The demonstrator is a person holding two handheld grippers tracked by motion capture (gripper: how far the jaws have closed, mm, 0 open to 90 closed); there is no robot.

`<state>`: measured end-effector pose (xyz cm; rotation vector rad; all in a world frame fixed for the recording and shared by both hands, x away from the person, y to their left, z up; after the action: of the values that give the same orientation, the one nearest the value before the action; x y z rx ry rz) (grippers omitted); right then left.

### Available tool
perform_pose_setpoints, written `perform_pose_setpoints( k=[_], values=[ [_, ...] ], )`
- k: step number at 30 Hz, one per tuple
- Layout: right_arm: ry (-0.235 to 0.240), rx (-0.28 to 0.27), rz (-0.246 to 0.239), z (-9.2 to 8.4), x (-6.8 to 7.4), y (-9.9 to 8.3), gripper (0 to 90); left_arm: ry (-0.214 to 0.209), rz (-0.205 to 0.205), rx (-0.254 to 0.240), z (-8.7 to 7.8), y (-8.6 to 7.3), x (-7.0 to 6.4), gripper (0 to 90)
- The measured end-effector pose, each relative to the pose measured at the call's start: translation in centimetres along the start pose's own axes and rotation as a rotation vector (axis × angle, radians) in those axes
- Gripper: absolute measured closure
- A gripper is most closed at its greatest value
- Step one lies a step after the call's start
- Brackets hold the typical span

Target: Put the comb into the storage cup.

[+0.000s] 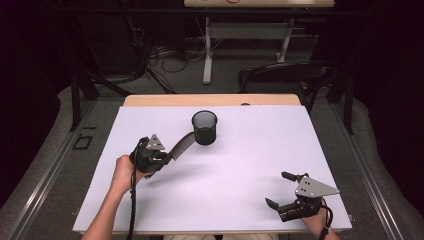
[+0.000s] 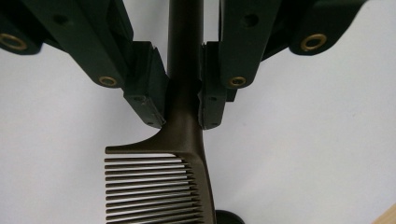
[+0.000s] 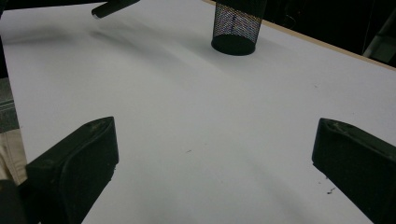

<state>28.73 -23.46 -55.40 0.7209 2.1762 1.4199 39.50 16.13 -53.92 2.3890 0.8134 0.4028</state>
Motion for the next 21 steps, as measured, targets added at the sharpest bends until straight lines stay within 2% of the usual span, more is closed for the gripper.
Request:
perform_pose_setpoints(
  k=[13, 21],
  values=[
    [-0.001, 0.002, 0.004, 0.01, -0.02, -0.02, 0.2, 0.003, -0.016, -0.059, -0.04, 0.15, -0.58, 72.1],
    [0.002, 0.0, 0.001, 0.06, -0.02, 0.08, 0.2, 0.017, -0.048, -0.117, -0.15, -0.03, -0.8, 72.2]
  ],
)
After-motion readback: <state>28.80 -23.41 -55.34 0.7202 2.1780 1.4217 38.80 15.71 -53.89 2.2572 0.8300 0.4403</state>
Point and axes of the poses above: each handheld gripper's, and its own axes: z roughly forward along the jaws, y roughly out of its top, x roughly to its left, the point moved 6 cm from there along z, roughly forward along the jaws, and after that the axes turned 1 degree about -z, right-handed, at the moved point
